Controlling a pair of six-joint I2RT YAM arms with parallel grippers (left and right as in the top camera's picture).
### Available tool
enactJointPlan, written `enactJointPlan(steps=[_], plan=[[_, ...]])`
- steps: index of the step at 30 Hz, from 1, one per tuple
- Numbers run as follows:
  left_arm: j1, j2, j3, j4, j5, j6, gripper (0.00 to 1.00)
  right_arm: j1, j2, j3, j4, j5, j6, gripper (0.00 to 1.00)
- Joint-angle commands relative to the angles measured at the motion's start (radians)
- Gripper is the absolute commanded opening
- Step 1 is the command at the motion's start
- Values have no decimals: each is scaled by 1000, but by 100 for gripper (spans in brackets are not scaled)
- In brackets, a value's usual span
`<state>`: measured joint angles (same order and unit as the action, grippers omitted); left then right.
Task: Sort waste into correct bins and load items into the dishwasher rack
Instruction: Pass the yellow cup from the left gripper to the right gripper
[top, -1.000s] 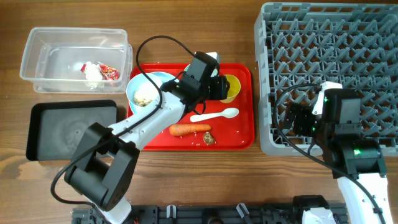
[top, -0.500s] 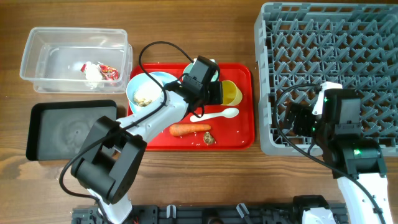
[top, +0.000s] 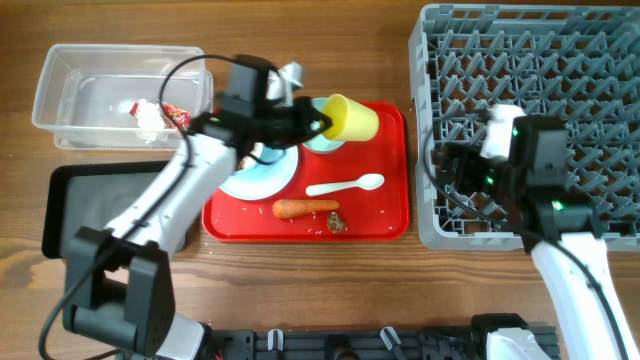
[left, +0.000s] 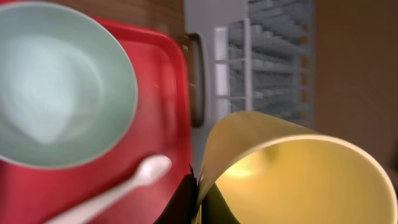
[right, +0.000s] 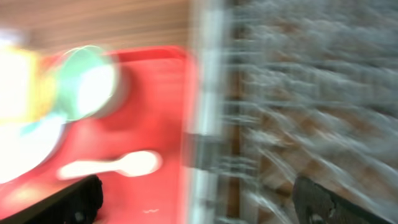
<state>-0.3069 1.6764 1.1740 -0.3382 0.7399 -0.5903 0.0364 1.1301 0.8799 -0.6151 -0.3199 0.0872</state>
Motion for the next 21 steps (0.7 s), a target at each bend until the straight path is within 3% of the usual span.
enactJointPlan(steps=[1, 8, 16, 21], plan=[[63, -4, 8, -14, 403, -28, 4, 2, 95, 23, 43, -602, -236, 100], [42, -4, 8, -14, 431, -50, 4, 2, 203, 22, 202, -922, -241, 100], [-30, -4, 8, -1, 430, -77, 4, 2, 210, 22, 382, -931, -123, 100], [-45, -4, 8, 57, 430, -134, 4, 2, 210, 22, 397, -931, -111, 100]])
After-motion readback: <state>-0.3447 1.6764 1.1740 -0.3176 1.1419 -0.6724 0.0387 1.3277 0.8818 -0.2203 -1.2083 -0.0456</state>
